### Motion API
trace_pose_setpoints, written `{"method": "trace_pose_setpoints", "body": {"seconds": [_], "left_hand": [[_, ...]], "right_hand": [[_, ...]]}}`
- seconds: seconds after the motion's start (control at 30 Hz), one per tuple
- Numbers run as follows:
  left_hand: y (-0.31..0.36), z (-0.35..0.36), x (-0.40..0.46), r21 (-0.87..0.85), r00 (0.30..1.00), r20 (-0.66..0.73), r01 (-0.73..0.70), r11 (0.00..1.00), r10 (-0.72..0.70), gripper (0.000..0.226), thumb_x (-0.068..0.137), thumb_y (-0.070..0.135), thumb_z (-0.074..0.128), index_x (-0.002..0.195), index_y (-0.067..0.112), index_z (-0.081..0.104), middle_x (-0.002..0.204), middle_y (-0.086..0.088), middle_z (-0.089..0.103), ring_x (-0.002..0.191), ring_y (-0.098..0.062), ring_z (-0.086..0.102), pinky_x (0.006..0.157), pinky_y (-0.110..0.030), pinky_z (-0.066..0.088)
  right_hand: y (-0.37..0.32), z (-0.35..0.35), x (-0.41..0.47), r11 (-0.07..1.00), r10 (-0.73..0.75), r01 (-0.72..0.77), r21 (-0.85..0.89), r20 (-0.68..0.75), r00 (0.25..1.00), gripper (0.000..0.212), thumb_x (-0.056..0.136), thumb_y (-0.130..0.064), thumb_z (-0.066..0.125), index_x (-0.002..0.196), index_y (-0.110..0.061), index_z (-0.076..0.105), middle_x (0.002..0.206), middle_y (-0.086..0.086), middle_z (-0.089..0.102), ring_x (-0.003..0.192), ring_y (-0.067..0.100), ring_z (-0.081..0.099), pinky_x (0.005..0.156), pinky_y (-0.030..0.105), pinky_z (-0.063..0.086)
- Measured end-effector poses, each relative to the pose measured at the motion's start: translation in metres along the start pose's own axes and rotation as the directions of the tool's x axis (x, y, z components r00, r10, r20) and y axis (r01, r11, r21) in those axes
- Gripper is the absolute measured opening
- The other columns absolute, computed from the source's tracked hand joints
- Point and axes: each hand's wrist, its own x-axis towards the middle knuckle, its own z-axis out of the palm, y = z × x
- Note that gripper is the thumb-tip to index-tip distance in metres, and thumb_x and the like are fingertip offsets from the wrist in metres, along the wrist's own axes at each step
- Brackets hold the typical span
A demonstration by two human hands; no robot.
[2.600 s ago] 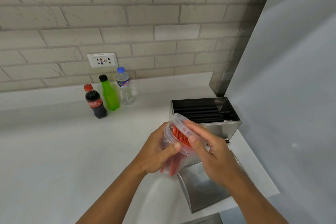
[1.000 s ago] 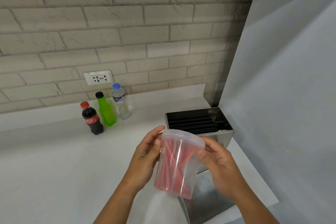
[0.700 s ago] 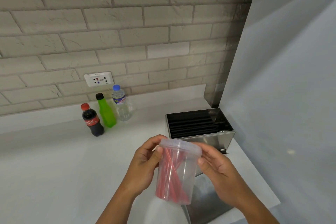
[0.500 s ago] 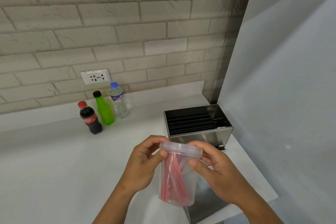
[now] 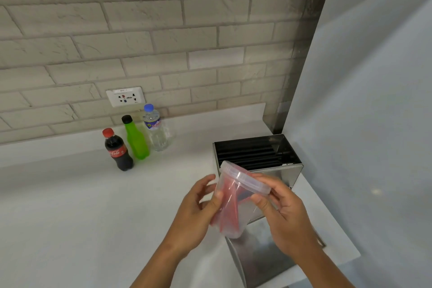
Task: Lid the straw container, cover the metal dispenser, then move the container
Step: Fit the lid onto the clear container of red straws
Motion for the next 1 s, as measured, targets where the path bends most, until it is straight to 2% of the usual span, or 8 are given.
{"method": "trace_pose_setpoints", "body": {"seconds": [0.1, 0.2, 0.33, 0.47, 0.53, 0.63, 0.77, 1.0], "left_hand": [[-0.008, 0.013, -0.007, -0.319, 0.969, 0.121, 0.241, 0.916, -0.213, 0.064, 0.088, 0.074, 0.055, 0.133, 0.031, 0.069, 0.13, -0.003, 0.074, 0.116, -0.024, 0.073, 0.09, -0.051, 0.063], [-0.014, 0.019, -0.007, -0.422, 0.959, 0.026, 0.266, 0.867, -0.282, 0.056, 0.092, 0.066, 0.055, 0.12, 0.024, 0.077, 0.123, -0.012, 0.076, 0.113, -0.038, 0.073, 0.095, -0.063, 0.058], [-0.02, 0.014, -0.004, -0.327, 0.973, -0.118, 0.152, 0.932, -0.2, 0.055, 0.083, 0.067, 0.07, 0.11, 0.019, 0.076, 0.108, -0.011, 0.079, 0.104, -0.035, 0.075, 0.094, -0.057, 0.06], [-0.013, 0.005, -0.003, -0.218, 0.996, -0.058, 0.051, 0.975, -0.065, 0.056, 0.078, 0.069, 0.068, 0.105, 0.021, 0.076, 0.106, -0.012, 0.078, 0.098, -0.029, 0.075, 0.081, -0.035, 0.059], [-0.006, 0.002, 0.0, -0.225, 0.999, -0.003, 0.047, 0.973, -0.049, 0.055, 0.083, 0.064, 0.066, 0.108, 0.016, 0.076, 0.109, -0.017, 0.077, 0.104, -0.04, 0.072, 0.089, -0.045, 0.057], [0.001, -0.004, 0.003, -0.284, 0.995, 0.078, 0.086, 0.955, -0.066, 0.059, 0.088, 0.056, 0.065, 0.113, 0.003, 0.074, 0.115, -0.031, 0.071, 0.114, -0.054, 0.064, 0.101, -0.062, 0.051], [0.007, -0.012, 0.005, -0.323, 0.986, 0.152, 0.113, 0.94, -0.066, 0.061, 0.089, 0.055, 0.065, 0.116, 0.001, 0.074, 0.116, -0.031, 0.071, 0.104, -0.041, 0.071, 0.091, -0.046, 0.058], [0.01, -0.001, 0.003, -0.195, 0.996, -0.049, -0.083, 0.977, 0.074, 0.053, 0.084, 0.058, 0.06, 0.104, 0.011, 0.075, 0.104, -0.014, 0.077, 0.102, -0.037, 0.072, 0.087, -0.035, 0.057]], "right_hand": [[0.009, 0.004, -0.005, 0.999, -0.026, 0.024, -0.028, -0.051, 0.998, 0.034, 0.095, -0.042, 0.07, 0.128, -0.041, 0.065, 0.132, -0.011, 0.069, 0.126, 0.016, 0.065, 0.099, 0.024, 0.055], [0.015, 0.01, -0.014, 0.997, 0.032, -0.031, -0.069, 0.009, 0.999, 0.036, 0.093, -0.053, 0.07, 0.126, -0.04, 0.063, 0.138, -0.011, 0.065, 0.132, 0.016, 0.061, 0.105, 0.035, 0.054], [0.009, 0.003, -0.011, 0.985, 0.09, -0.08, -0.154, 0.059, 0.994, 0.051, 0.083, -0.077, 0.064, 0.114, -0.036, 0.062, 0.144, -0.019, 0.056, 0.134, 0.008, 0.055, 0.107, 0.046, 0.049], [-0.007, 0.0, -0.001, 0.996, 0.054, -0.034, -0.087, 0.24, 0.969, 0.063, 0.091, -0.069, 0.061, 0.148, -0.047, 0.043, 0.16, -0.02, 0.039, 0.145, 0.006, 0.044, 0.109, 0.03, 0.049], [-0.013, 0.003, 0.001, 0.996, -0.03, 0.053, -0.072, 0.284, 0.958, 0.066, 0.098, -0.056, 0.061, 0.157, -0.041, 0.034, 0.163, -0.013, 0.037, 0.149, 0.01, 0.04, 0.11, 0.021, 0.044], [-0.021, 0.006, 0.005, 0.957, -0.198, 0.248, -0.148, 0.286, 0.937, 0.073, 0.093, -0.038, 0.065, 0.157, -0.015, 0.036, 0.162, 0.005, 0.039, 0.151, 0.026, 0.039, 0.117, 0.034, 0.039], [-0.029, 0.008, 0.009, 0.88, -0.353, 0.435, -0.189, 0.354, 0.866, 0.079, 0.087, -0.043, 0.067, 0.154, -0.011, 0.04, 0.16, 0.008, 0.038, 0.148, 0.032, 0.041, 0.116, 0.04, 0.038], [-0.017, 0.017, 0.008, 0.971, -0.234, 0.237, -0.008, 0.147, 0.961, 0.067, 0.09, -0.024, 0.061, 0.153, -0.01, 0.041, 0.154, 0.015, 0.045, 0.139, 0.034, 0.051, 0.108, 0.044, 0.048]]}}
